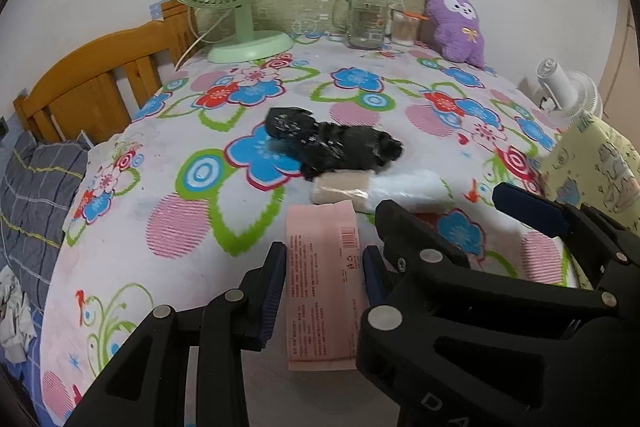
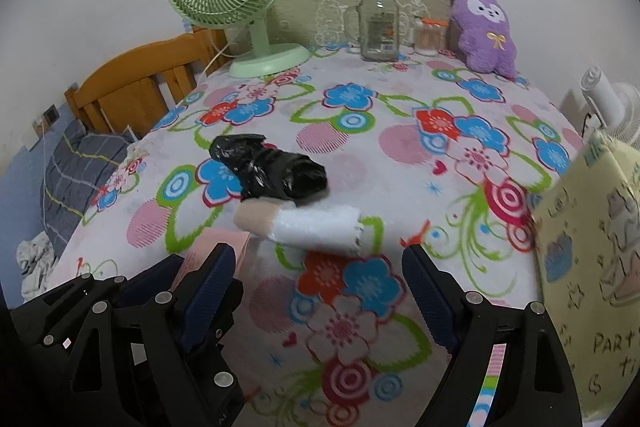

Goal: Organize soft objects
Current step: 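Grasp the pink paper packet with the left gripper, then grasp the white wrapped roll with the right gripper, then lift the white roll with the right gripper while the left gripper carries the pink packet toward the basket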

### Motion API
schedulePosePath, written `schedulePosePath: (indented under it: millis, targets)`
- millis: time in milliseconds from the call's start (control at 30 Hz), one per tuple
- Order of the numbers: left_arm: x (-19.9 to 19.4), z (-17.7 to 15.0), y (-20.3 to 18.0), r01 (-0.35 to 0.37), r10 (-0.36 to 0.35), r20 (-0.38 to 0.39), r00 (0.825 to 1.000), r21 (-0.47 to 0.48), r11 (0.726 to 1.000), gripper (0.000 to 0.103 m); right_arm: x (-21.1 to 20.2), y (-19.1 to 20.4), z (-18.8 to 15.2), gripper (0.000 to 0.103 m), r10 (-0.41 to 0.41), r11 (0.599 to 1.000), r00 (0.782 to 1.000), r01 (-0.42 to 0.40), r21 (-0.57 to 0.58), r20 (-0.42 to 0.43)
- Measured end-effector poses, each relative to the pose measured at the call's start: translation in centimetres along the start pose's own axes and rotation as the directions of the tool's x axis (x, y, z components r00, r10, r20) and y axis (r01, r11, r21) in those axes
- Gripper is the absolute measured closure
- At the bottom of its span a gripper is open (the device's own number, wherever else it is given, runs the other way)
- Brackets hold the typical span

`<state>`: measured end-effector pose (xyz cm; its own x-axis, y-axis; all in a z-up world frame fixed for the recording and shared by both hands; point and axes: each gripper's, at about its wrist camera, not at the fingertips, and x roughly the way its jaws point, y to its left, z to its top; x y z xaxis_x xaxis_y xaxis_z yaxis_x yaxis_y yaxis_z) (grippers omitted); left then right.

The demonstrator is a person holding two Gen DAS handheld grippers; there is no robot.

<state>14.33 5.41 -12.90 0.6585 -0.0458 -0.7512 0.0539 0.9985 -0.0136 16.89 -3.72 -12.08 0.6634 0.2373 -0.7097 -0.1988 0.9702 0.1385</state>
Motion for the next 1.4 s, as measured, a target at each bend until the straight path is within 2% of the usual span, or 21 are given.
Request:
schedulePosePath:
  millis: [167, 467, 767, 867, 1033, 1200, 1400]
  targets:
    - [0.6, 0.9, 0.7, -0.024, 0.024, 0.007, 1.0, 0.015, 1.0, 0.063, 0.9, 0.4, 1.0, 0.015, -0.004, 1.0, 1.0, 0.004, 0.002, 0.005]
    - [2.5, 1.8, 1.7, -0.011, 0.01, -0.019, 1.0, -0.014, 1.0, 0.063, 3.0, 0.6, 2.1, 0.015, -0.024, 1.0, 1.0, 0.024, -0.007, -0.004]
    - [3.3, 1.8, 1.5, -0.016, 0.015, -0.041, 0.999, -0.007, 1.0, 0.063, 5.0, 0.7, 2.3, 0.015, -0.031, 0.999, 0.997, 0.029, -0.032, -0.071]
    - [3.3, 1.7, 1.4, -0.022, 0.022, -0.038, 0.999, -0.001, 1.0, 0.063, 5.3, 0.7, 2.2, 0.029, -0.026, 0.999, 0.995, 0.024, -0.029, -0.094]
    - [3.3, 1.7, 1.3, -0.035, 0.035, -0.034, 0.999, 0.009, 0.999, 0.063, 5.4, 0.5, 2.1, 0.043, -0.029, 0.999, 0.994, 0.027, -0.017, -0.104]
    - [3.2, 1.6, 1.1, -0.044, 0.044, -0.03, 0.999, 0.023, 0.999, 0.063, 5.2, 0.6, 2.0, 0.049, -0.025, 1.0, 0.994, 0.024, -0.018, -0.103]
    - [2.9, 1.3, 0.8, -0.036, 0.037, -0.032, 0.999, 0.027, 0.999, 0.063, 4.7, 0.5, 1.6, 0.05, -0.035, 0.999, 0.995, 0.033, -0.015, -0.097]
